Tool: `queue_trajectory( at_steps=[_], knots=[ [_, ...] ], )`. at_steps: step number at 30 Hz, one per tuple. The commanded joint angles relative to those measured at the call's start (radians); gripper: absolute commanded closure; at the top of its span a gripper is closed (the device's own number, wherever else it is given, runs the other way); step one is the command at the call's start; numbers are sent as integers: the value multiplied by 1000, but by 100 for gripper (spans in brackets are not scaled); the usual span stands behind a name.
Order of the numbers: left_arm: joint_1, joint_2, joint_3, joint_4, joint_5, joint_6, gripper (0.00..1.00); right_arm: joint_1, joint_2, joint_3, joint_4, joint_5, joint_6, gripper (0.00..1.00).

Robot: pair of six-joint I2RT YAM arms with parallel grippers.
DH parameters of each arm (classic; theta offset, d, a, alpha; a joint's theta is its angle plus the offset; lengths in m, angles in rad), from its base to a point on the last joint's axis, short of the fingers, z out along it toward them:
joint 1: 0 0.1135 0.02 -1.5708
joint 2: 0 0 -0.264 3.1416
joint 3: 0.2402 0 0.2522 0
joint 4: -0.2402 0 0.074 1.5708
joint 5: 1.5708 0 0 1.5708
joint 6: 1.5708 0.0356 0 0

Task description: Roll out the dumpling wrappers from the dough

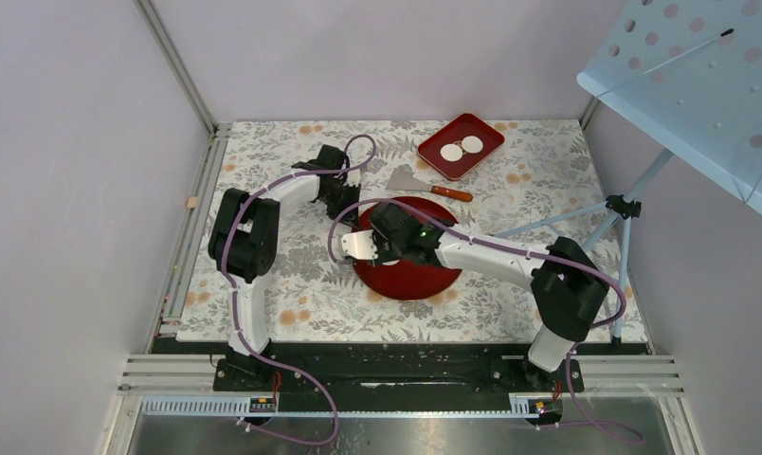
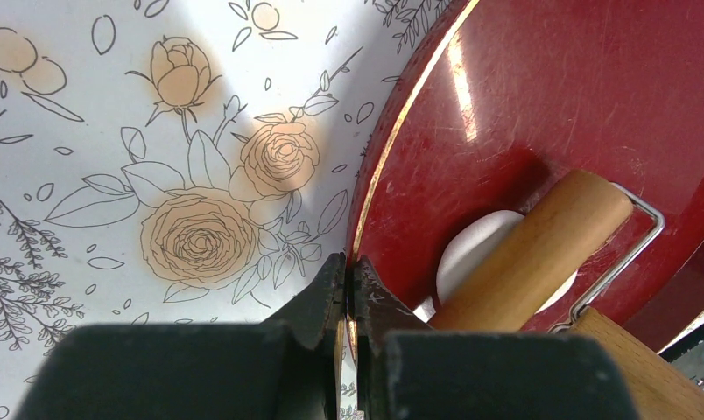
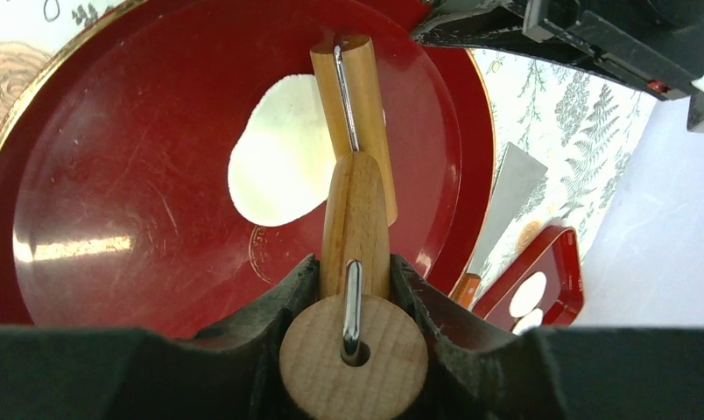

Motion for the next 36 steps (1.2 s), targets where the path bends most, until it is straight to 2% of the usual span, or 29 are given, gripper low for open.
queue_trajectory(
  at_steps=[1,6,10,20,36],
  knots=[
    [-2,5,-24,41,-76,-1,100,16,-22,-13,-107,-56,-109,100],
    [-2,6,-24,43,-75,-2,100,17,-57,-56,-323,-167,-136,100],
    [-2,3,-26,45,-75,-2,100,20,-53,-110,-408,-191,-131,100],
    [-1,0,-28,47,-79,-3,100,19,-66,-240,-477,-216,-124,100],
    [-2,1,-30,47,-83,-3,100,19,-107,-272,-585,-288,-88,100]
  ],
)
